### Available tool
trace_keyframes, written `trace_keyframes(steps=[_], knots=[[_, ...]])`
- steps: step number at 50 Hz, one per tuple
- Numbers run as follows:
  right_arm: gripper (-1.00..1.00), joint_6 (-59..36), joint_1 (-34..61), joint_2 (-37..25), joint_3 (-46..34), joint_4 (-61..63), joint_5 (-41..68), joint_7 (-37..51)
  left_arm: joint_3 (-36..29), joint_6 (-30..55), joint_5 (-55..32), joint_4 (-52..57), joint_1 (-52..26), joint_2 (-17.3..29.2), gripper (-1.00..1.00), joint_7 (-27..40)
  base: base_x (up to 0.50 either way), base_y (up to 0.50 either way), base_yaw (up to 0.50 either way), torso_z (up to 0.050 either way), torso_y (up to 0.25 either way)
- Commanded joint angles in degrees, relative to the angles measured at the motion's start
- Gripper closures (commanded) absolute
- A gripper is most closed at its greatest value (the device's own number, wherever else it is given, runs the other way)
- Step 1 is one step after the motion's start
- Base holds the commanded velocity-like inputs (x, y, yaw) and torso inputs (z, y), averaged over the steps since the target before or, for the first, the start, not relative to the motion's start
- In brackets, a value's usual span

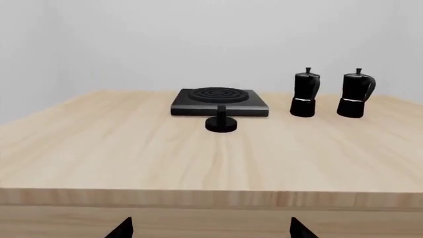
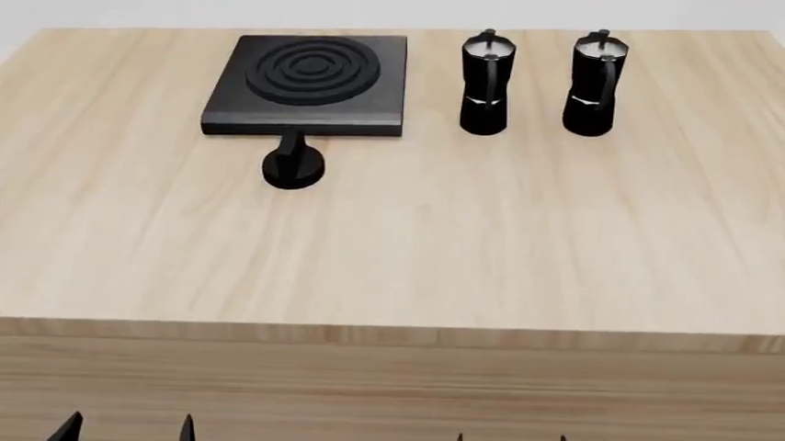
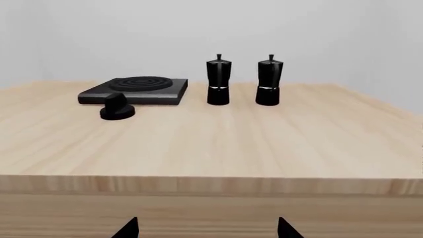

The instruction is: Put the right moka pot on the stove.

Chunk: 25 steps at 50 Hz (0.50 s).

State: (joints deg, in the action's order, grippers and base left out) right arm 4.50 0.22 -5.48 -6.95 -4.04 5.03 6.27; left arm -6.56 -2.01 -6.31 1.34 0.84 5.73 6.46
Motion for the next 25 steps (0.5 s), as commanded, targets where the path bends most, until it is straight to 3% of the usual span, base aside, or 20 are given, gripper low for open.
trace_keyframes(steps=[1,6,25], knots=[[-1.00,0.6,0.1,-0.7,-0.9,-0.3,-0.1,1.2,-0.9,-0.6,-0.2,-0.5,-0.2,0.6,-1.00,1.0,0.00,0.00,0.00,0.000,0.000],[-1.00,1.1,0.3,-0.9,-1.3,-0.9,0.2,1.4,-1.3,-0.8,-0.1,-0.7,-0.2,0.9,-1.00,1.4,0.00,0.00,0.00,0.000,0.000],[-1.00,2.2,0.6,-1.7,-2.5,-1.6,0.4,2.4,-2.3,-1.0,-0.9,-0.6,-0.3,1.8,-1.00,2.4,0.20,0.00,0.00,0.000,0.000]])
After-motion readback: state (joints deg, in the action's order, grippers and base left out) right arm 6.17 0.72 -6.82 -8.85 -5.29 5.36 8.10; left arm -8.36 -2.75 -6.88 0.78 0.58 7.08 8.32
